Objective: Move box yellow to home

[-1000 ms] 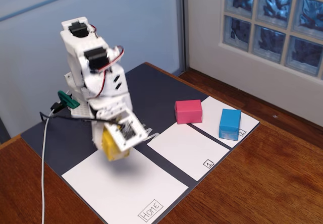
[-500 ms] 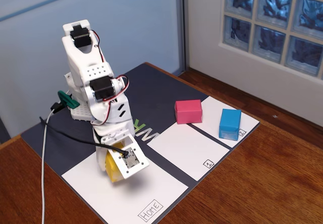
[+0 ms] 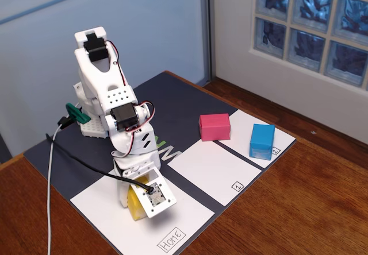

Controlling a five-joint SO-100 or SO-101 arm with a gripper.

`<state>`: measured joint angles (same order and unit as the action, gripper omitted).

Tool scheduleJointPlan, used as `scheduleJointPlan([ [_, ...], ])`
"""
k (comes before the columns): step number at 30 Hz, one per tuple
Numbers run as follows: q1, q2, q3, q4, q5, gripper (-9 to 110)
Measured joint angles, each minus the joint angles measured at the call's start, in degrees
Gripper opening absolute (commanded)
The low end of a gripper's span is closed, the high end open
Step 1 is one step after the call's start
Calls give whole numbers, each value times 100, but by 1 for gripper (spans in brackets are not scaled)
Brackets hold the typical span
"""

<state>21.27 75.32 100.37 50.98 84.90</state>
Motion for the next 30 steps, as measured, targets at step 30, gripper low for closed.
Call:
scheduleJointPlan([
  [30, -26, 88, 325, -352, 105, 36],
])
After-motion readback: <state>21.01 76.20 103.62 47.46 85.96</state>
